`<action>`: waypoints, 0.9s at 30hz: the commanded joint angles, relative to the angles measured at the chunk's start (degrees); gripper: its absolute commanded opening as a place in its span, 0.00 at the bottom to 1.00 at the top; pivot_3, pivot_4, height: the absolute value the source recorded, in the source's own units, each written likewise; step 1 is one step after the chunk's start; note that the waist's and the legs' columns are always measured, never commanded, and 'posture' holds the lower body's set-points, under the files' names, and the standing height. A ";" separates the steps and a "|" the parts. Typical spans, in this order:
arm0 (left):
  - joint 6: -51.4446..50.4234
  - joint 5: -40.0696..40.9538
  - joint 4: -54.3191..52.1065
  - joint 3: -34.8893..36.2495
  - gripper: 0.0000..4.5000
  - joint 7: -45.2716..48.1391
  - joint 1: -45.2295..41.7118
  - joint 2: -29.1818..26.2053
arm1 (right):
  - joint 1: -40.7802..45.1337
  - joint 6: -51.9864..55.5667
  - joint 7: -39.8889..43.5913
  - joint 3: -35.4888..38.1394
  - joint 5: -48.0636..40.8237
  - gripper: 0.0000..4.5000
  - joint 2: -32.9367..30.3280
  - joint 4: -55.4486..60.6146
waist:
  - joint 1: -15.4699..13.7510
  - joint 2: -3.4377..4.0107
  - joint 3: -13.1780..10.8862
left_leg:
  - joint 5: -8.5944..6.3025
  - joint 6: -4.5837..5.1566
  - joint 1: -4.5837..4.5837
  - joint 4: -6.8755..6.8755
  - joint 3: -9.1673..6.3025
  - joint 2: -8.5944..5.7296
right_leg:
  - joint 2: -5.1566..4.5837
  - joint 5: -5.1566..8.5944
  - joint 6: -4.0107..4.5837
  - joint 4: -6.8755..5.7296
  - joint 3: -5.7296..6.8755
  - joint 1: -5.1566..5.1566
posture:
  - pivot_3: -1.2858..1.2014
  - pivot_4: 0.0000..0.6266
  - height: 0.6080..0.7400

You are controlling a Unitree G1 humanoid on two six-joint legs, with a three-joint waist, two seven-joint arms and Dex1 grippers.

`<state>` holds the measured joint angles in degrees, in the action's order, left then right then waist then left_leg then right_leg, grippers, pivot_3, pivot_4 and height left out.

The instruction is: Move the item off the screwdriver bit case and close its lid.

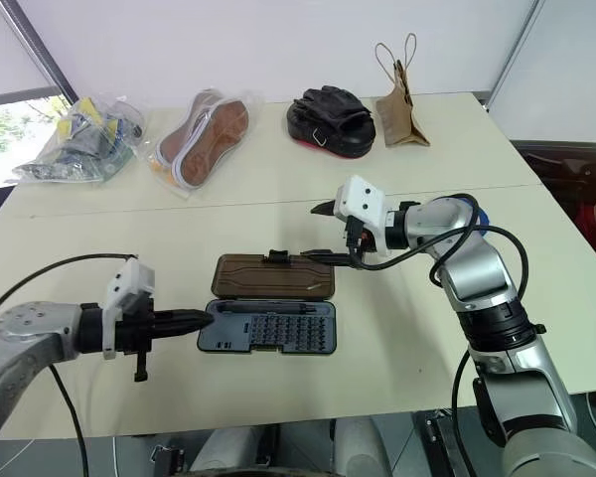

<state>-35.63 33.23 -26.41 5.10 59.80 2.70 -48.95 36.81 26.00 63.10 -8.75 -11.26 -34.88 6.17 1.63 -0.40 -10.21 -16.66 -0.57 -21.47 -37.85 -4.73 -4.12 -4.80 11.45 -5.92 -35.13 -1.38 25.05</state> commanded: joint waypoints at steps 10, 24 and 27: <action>12.53 -12.58 7.34 -8.45 0.00 0.80 1.59 -0.53 | 4.33 -6.90 -3.70 -8.42 9.73 0.91 1.74 -13.40 | -0.68 0.01 0.03 | -0.01 0.01 0.05 0.00 0.03 -0.03 | -0.06 0.02 0.02 0.02 0.02 -0.05 | 0.52 0.24 1.00; 11.32 -10.38 5.19 -6.84 0.00 -1.48 4.99 1.03 | 9.60 -13.44 1.66 -14.27 14.46 0.37 9.64 -37.14 | -0.24 0.03 0.10 | -0.01 0.02 0.34 0.01 -0.01 0.01 | 0.02 -0.07 -0.12 0.02 0.04 -0.33 | 0.52 0.24 1.00; 10.60 -9.49 4.64 -6.24 0.00 -2.08 5.60 1.47 | 10.07 -15.53 2.53 -14.88 15.38 0.05 10.17 -39.17 | -0.24 0.05 0.11 | -0.01 0.03 0.73 0.06 -0.01 0.02 | 0.04 0.04 0.04 0.01 0.04 -0.66 | 0.52 0.24 1.00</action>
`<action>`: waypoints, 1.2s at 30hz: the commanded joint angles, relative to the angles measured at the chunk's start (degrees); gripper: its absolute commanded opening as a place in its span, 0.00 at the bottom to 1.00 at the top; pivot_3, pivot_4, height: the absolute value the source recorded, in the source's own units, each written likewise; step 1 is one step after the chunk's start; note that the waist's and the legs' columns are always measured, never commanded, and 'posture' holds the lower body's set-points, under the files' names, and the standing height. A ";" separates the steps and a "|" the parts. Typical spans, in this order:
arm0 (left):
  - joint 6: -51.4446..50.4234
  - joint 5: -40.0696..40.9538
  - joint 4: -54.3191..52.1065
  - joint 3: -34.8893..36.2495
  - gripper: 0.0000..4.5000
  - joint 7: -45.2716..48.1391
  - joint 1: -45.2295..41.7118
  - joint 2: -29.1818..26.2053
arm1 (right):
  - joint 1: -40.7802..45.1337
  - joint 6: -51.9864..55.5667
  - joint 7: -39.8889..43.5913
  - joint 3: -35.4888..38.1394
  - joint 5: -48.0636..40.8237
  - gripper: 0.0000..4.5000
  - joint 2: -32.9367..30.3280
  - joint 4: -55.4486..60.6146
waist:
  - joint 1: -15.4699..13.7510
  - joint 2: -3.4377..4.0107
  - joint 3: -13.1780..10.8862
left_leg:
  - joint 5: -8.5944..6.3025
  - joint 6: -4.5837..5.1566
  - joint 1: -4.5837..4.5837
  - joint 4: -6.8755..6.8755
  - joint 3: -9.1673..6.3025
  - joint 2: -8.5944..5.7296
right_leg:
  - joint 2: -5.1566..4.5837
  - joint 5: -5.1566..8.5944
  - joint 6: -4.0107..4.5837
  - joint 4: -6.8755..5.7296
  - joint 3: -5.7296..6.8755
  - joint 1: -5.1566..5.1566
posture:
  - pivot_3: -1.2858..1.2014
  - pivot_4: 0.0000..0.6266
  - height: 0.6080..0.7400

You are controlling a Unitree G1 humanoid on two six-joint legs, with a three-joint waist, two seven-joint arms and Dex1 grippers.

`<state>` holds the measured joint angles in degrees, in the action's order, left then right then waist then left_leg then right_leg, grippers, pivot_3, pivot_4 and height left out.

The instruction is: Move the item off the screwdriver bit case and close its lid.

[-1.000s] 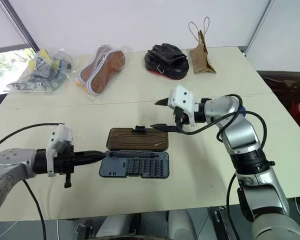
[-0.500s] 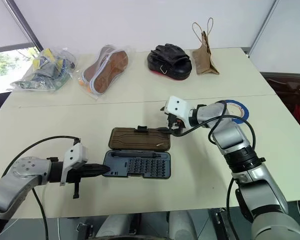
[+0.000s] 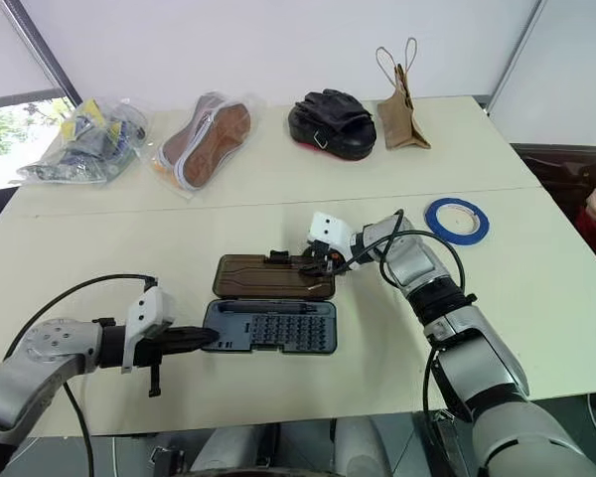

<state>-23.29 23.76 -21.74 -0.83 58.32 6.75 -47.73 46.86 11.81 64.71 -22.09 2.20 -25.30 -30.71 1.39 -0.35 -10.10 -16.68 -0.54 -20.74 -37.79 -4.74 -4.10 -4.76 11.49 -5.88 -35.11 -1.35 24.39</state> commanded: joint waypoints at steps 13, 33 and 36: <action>-2.88 1.27 -0.96 -0.01 0.00 -1.79 2.73 1.84 | 2.22 -14.40 -6.94 2.51 5.50 0.02 0.00 -0.52 | 1.15 -0.24 0.21 | 0.03 -0.03 0.42 0.45 -0.01 0.07 | 0.09 0.05 0.06 -0.03 -0.04 -0.12 | 0.52 0.24 1.00; -22.31 40.38 -1.40 20.49 0.00 -19.75 -19.73 9.40 | -7.47 -5.56 -6.88 6.04 1.57 0.02 -5.72 26.12 | -0.47 -0.43 -0.19 | 0.05 -0.08 0.09 0.45 -0.07 0.03 | 0.01 -0.02 -0.09 0.06 0.02 0.10 | 0.52 0.24 1.00; -17.20 31.38 7.96 21.42 0.00 -24.30 -25.02 9.93 | -7.05 -5.96 -7.08 5.89 1.84 0.02 -5.59 25.19 | -0.23 -0.44 -0.19 | 0.08 -0.14 0.14 0.45 -0.07 0.02 | 0.05 -0.03 -0.08 0.06 0.03 0.08 | 0.52 0.24 1.00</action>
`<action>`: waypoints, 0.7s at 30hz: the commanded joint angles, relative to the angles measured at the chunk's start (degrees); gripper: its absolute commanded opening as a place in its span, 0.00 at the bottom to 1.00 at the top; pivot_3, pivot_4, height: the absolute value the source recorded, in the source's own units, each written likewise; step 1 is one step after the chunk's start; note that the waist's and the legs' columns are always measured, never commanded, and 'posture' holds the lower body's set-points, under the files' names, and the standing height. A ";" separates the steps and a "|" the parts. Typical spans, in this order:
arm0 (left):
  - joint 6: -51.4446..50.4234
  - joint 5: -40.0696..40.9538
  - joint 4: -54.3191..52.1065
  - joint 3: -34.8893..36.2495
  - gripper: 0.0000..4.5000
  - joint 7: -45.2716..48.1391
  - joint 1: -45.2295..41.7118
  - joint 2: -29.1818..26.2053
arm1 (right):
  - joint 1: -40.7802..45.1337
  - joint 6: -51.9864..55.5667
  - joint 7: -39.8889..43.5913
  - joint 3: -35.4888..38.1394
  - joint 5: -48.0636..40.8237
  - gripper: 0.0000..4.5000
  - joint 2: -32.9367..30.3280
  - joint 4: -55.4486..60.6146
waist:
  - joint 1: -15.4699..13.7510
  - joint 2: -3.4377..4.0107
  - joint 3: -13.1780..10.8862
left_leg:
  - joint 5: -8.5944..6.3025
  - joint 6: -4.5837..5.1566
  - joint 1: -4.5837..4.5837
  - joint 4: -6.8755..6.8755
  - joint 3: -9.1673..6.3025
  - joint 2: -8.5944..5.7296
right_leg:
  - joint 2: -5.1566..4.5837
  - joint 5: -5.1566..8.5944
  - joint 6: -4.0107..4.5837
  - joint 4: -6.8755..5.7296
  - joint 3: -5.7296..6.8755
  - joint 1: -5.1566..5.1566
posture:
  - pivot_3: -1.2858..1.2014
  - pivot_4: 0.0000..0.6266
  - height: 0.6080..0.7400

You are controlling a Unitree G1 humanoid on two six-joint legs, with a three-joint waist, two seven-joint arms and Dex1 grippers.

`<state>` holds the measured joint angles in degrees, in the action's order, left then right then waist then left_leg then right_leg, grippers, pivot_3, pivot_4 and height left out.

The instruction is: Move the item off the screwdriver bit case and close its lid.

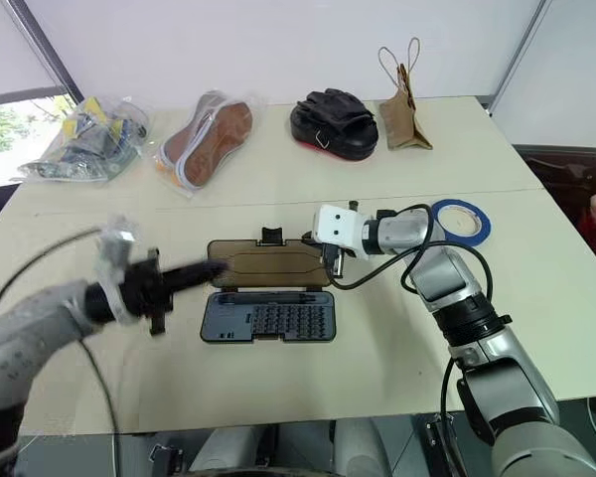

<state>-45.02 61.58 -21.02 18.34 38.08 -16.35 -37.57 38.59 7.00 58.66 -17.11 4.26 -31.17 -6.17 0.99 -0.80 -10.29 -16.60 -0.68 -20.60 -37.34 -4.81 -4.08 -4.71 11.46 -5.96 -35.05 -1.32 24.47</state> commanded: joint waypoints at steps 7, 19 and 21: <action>19.44 -28.08 23.78 -9.44 0.00 3.21 -1.94 -1.33 | 2.22 -2.09 -1.61 0.53 0.34 0.02 0.93 -1.54 | -0.07 -0.05 -0.04 | 0.05 -0.08 -0.08 0.20 0.07 -0.02 | 0.02 0.01 0.03 0.10 -0.06 0.11 | 0.52 0.24 1.00; 24.41 -34.71 42.48 -16.74 0.00 18.83 -10.39 5.26 | 3.75 -3.84 -2.84 0.20 2.29 0.02 2.34 -4.55 | 0.18 -0.09 -0.03 | 0.17 -0.28 -0.89 0.02 0.00 -0.03 | -0.01 -0.05 0.07 -0.05 0.02 0.89 | 0.52 0.24 1.00; 24.25 -35.16 43.68 -16.85 0.00 20.67 -11.30 5.43 | 3.50 -3.14 -2.57 0.30 2.20 0.15 2.04 -3.76 | 0.02 -0.09 -0.03 | 0.16 -0.26 -0.89 0.03 -0.01 -0.03 | -0.01 -0.05 0.07 -0.05 0.03 0.88 | 0.52 0.24 1.00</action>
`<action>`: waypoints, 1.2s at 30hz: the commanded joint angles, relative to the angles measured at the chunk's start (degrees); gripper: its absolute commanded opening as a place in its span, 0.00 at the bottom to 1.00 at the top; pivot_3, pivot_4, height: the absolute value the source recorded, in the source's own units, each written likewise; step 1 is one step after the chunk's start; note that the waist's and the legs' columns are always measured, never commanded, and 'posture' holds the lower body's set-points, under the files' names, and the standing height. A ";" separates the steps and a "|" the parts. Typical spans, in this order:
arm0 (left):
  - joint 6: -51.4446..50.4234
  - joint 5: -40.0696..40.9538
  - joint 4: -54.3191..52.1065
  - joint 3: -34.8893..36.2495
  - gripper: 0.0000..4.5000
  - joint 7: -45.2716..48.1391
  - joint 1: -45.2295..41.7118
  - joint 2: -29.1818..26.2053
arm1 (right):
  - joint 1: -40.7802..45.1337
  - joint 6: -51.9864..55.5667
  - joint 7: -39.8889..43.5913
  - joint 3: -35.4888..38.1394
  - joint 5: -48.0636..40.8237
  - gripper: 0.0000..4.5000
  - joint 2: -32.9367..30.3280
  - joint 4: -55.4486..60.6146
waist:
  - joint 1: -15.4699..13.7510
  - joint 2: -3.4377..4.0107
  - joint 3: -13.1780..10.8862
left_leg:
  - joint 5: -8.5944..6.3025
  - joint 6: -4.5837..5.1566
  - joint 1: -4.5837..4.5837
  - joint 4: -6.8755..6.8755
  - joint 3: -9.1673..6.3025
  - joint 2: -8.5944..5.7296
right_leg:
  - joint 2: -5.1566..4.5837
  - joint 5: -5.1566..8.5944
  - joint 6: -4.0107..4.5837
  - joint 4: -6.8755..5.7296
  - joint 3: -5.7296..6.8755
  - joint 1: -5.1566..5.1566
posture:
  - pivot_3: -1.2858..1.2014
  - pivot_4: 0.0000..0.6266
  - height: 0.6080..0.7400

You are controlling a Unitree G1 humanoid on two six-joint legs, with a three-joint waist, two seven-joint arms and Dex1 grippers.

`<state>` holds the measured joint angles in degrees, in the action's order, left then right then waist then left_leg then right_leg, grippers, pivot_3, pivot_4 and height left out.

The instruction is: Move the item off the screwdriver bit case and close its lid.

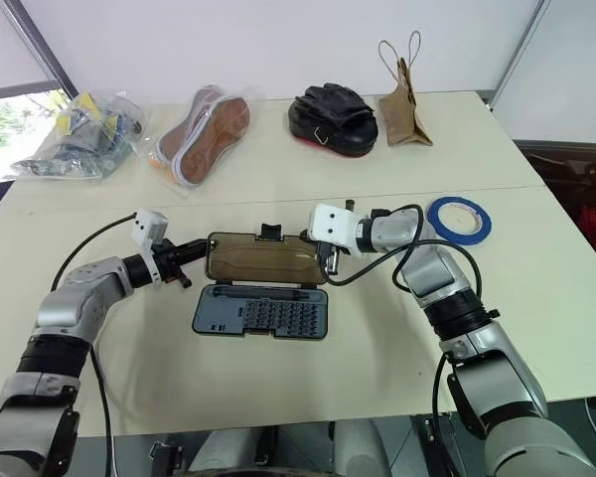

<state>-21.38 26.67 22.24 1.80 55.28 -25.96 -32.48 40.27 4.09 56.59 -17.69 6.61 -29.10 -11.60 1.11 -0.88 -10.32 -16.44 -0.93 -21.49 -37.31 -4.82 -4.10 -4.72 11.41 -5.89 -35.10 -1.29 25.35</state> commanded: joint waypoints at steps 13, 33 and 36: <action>-0.62 -0.77 3.29 0.73 0.00 7.63 -4.80 1.53 | 3.26 15.26 1.26 8.41 -12.44 0.99 1.76 10.98 | -0.31 0.00 0.00 | -0.01 0.01 -0.04 -0.03 -0.02 -0.02 | -0.03 0.00 0.00 0.00 0.01 0.00 | 0.52 0.24 1.00; -18.76 6.95 -28.20 -6.17 0.00 27.04 6.72 -14.97 | 4.29 45.84 -10.02 27.00 -45.61 0.99 -2.24 21.35 | 0.15 0.10 -0.05 | -0.09 0.15 -0.08 0.11 0.00 -0.03 | -0.14 0.01 0.01 0.02 -0.02 0.09 | 0.52 0.24 1.00; -21.30 10.42 -27.06 -1.14 0.00 23.62 3.19 -14.78 | 2.16 44.39 -9.18 20.82 -41.20 0.99 -6.46 26.02 | -0.58 0.15 -0.11 | -0.09 0.16 -0.12 0.07 -0.01 -0.05 | -0.19 0.01 0.01 0.03 0.01 0.07 | 0.52 0.24 1.00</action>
<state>-41.53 34.43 -4.25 -3.59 80.73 -18.72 -47.29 42.33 50.30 46.76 5.67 -36.46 -34.01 9.40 0.53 -0.74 -10.43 -16.52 -0.77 -21.64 -37.30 -4.87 -4.17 -4.92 11.42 -5.88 -35.08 -1.22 25.42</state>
